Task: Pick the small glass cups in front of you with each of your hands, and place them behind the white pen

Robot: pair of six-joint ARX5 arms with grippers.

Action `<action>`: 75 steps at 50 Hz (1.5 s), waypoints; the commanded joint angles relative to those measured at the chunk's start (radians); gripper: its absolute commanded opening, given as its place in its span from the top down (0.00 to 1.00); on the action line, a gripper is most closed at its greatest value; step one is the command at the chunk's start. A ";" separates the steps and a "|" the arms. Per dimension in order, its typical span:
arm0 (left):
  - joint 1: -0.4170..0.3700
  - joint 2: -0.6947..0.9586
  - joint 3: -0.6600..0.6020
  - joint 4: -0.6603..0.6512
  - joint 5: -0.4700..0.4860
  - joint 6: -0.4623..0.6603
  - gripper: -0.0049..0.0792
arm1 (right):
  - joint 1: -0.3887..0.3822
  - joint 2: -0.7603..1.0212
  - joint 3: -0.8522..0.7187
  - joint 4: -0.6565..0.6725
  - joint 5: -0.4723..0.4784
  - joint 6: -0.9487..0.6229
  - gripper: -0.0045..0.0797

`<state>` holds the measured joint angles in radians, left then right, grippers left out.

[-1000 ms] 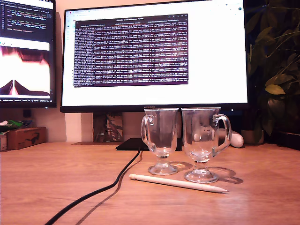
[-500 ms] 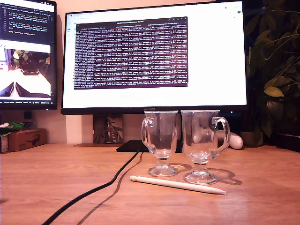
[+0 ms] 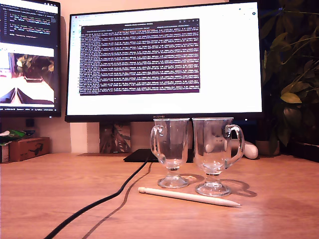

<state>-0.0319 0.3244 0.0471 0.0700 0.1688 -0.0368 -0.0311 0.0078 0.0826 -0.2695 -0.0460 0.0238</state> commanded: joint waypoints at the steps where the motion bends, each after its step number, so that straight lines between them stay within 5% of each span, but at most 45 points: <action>1: -0.001 -0.037 -0.029 -0.019 -0.010 -0.008 0.97 | 0.006 -0.007 -0.016 0.023 -0.006 -0.006 0.96; 19: -0.001 -0.348 -0.029 -0.208 -0.068 -0.008 0.97 | 0.005 -0.007 -0.016 0.035 0.033 -0.044 0.96; 25: -0.001 -0.335 -0.031 -0.236 -0.097 -0.008 0.97 | 0.005 -0.007 -0.016 0.017 0.117 -0.022 0.96; 49: -0.001 -0.336 -0.030 -0.388 -0.106 -0.097 0.97 | 0.006 -0.006 -0.009 -0.123 0.105 0.047 0.96; 75: -0.001 -0.336 -0.029 -0.388 -0.099 -0.097 0.97 | 0.006 -0.006 -0.005 -0.133 0.105 0.058 0.96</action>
<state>-0.0322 -0.0036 0.0425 -0.2958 0.0681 -0.1287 -0.0311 0.0078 0.0826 -0.4076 0.0605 0.0788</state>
